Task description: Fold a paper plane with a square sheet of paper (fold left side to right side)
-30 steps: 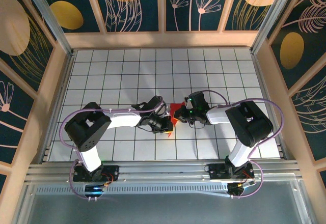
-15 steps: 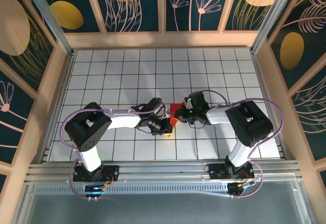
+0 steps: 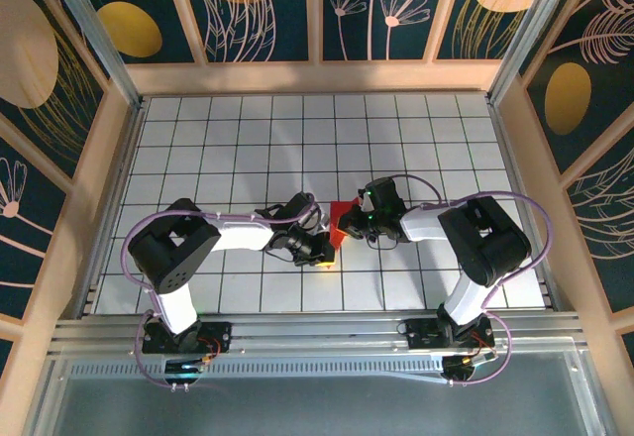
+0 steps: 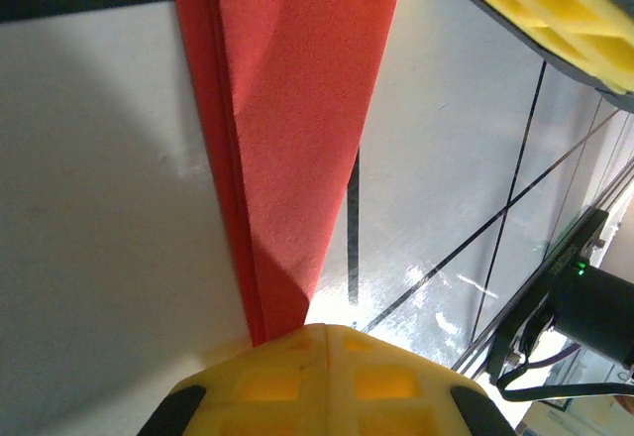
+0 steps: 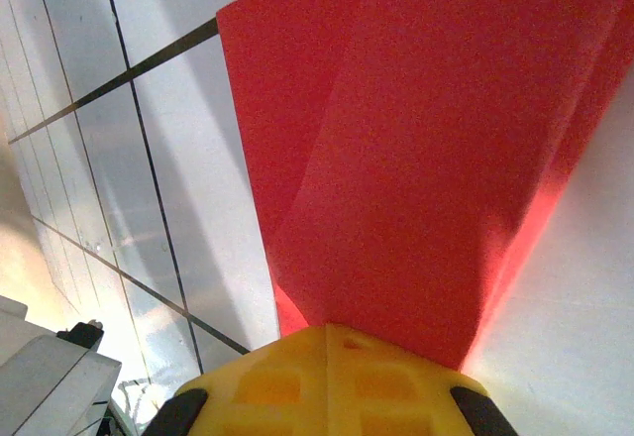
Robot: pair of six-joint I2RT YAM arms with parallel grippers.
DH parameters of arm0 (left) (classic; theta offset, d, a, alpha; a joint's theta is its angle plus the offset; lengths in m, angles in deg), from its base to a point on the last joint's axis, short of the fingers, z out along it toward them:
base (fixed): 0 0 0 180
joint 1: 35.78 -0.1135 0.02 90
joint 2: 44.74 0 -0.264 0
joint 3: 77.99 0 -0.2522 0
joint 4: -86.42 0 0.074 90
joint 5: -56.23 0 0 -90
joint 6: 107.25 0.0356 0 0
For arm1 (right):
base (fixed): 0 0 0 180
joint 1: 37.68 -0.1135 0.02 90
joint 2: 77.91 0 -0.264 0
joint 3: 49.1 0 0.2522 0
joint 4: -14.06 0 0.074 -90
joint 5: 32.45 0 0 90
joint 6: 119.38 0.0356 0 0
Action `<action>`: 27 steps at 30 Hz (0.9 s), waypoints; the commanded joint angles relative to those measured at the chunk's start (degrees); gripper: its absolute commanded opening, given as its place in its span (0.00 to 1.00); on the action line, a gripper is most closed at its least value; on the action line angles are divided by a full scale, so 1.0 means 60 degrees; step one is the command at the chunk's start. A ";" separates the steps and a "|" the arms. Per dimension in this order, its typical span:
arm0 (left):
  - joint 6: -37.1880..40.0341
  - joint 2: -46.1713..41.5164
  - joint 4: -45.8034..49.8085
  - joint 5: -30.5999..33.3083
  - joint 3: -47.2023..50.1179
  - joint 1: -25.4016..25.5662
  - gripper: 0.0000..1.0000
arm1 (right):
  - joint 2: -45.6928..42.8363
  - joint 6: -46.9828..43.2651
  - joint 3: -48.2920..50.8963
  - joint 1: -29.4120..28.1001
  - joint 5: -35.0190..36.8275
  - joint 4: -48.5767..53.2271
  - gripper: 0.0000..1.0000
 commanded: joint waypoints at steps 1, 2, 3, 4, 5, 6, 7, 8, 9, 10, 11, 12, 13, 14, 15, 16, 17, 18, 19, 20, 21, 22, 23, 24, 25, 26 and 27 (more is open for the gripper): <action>-0.0253 0.0197 0.0001 -0.0112 0.0157 0.0011 0.00 | 0.0568 -0.0258 0.0200 -0.0212 0.0577 0.1390 0.00; -0.0254 0.0200 -0.0002 -0.0121 0.0168 0.0011 0.00 | 0.0580 -0.0250 0.0201 -0.0213 0.0581 0.1389 0.00; -0.0252 0.0200 -0.0002 -0.0117 0.0171 0.0003 0.00 | 0.0578 -0.0274 0.0188 -0.0223 0.0585 0.1402 0.00; -0.0250 0.0202 -0.0016 -0.0109 0.0183 0.0011 0.00 | 0.0586 -0.0266 0.0185 -0.0227 0.0591 0.1405 0.00; -0.0255 0.0216 -0.0030 -0.0123 0.0178 0.0010 0.00 | 0.0608 -0.0267 0.0172 -0.0227 0.0592 0.1416 0.00; -0.0268 0.0210 -0.0031 -0.0124 0.0193 0.0005 0.00 | 0.0601 -0.0284 0.0169 -0.0227 0.0591 0.1431 0.00; -0.0271 0.0230 -0.0045 -0.0124 0.0188 0.0010 0.00 | 0.0611 -0.0288 0.0158 -0.0227 0.0592 0.1425 0.00; -0.0261 0.0237 -0.0057 -0.0124 0.0208 0.0011 0.00 | 0.0622 -0.0289 0.0157 -0.0227 0.0592 0.1423 0.00; -0.0270 0.0246 -0.0061 -0.0122 0.0213 0.0015 0.00 | 0.0623 -0.0284 0.0157 -0.0227 0.0591 0.1443 0.00; -0.0263 0.0256 -0.0074 -0.0117 0.0216 0.0024 0.00 | 0.0621 -0.0290 0.0157 -0.0227 0.0592 0.1449 0.00; -0.0274 0.0261 -0.0089 -0.0115 0.0221 0.0026 0.00 | 0.0612 -0.0277 0.0157 -0.0232 0.0592 0.1449 0.00; -0.0278 0.0276 -0.0104 -0.0120 0.0230 0.0026 0.00 | 0.0618 -0.0286 0.0157 -0.0241 0.0591 0.1449 0.00; -0.0287 0.0281 -0.0119 -0.0132 0.0223 0.0024 0.00 | 0.0624 -0.0284 0.0149 -0.0242 0.0605 0.1449 0.00; -0.0292 0.0299 -0.0134 -0.0142 0.0217 0.0014 0.00 | 0.0625 -0.0284 0.0142 -0.0242 0.0599 0.1461 0.00; -0.0288 0.0304 -0.0121 -0.0138 0.0215 0.0026 0.00 | 0.0634 -0.0289 0.0129 -0.0234 0.0592 0.1463 0.00; -0.0293 0.0303 -0.0134 -0.0138 0.0216 0.0026 0.00 | 0.0635 -0.0282 0.0127 -0.0242 0.0601 0.1478 0.00; -0.0289 0.0312 -0.0148 -0.0135 0.0209 0.0025 0.00 | 0.0649 -0.0290 0.0127 -0.0242 0.0592 0.1471 0.00; -0.0296 0.0319 -0.0149 -0.0127 0.0208 0.0021 0.00 | 0.0644 -0.0289 0.0112 -0.0242 0.0592 0.1479 0.00; -0.0290 0.0323 -0.0160 -0.0142 0.0208 0.0032 0.00 | 0.0653 -0.0281 0.0110 -0.0239 0.0603 0.1475 0.00; -0.0291 0.0352 -0.0176 -0.0138 0.0230 0.0040 0.00 | 0.0662 -0.0288 0.0113 -0.0242 0.0596 0.1479 0.00; -0.0305 0.0340 -0.0178 -0.0138 0.0230 0.0040 0.00 | 0.0662 -0.0290 0.0113 -0.0242 0.0605 0.1491 0.00; -0.0312 0.0349 -0.0178 -0.0134 0.0241 0.0040 0.00 | 0.0665 -0.0279 0.0098 -0.0242 0.0602 0.1485 0.00; -0.0313 0.0363 -0.0192 -0.0134 0.0244 0.0040 0.00 | 0.0670 -0.0283 0.0098 -0.0242 0.0605 0.1492 0.00; -0.0315 0.0378 -0.0192 -0.0147 0.0258 0.0037 0.00 | 0.0677 -0.0289 0.0098 -0.0242 0.0606 0.1506 0.00; -0.0313 0.0389 -0.0192 -0.0138 0.0256 0.0049 0.00 | 0.0674 -0.0292 0.0098 -0.0242 0.0606 0.1508 0.00; -0.0302 0.0393 -0.0207 -0.0137 0.0272 0.0048 0.00 | 0.0674 -0.0289 0.0083 -0.0242 0.0606 0.1507 0.00; -0.0291 0.0415 -0.0207 -0.0140 0.0270 0.0061 0.00 | 0.0684 -0.0289 0.0083 -0.0242 0.0606 0.1507 0.00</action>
